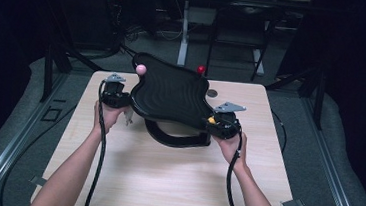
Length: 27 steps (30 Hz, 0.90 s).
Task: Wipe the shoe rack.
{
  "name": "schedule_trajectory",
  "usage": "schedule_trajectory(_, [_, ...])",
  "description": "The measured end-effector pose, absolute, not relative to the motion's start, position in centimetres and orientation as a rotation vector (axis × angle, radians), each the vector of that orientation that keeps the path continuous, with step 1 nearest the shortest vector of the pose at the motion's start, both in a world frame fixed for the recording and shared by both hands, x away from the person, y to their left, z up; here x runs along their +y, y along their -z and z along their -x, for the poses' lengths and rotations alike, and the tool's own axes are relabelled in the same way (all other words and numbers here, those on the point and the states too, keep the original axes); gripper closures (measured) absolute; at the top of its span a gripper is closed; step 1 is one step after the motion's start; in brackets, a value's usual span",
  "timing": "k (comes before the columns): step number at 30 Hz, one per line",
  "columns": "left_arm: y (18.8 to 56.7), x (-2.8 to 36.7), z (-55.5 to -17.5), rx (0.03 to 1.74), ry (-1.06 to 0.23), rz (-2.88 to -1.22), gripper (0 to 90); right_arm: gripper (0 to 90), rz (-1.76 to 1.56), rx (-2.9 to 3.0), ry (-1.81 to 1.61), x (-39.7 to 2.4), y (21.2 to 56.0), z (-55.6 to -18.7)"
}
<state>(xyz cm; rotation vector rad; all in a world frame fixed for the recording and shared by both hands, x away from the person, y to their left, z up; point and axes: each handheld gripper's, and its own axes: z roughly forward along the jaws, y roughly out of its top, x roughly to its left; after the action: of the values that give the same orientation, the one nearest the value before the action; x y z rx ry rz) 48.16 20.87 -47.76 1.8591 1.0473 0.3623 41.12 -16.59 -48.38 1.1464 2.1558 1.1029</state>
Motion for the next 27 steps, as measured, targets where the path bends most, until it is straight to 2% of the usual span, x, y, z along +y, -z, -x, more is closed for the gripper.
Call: schedule_trajectory(27, [54.9,20.4,-47.9,1.172,-0.281,-1.87,81.7,59.5,-1.142,2.154,-1.099,-16.6,48.4,-41.1])
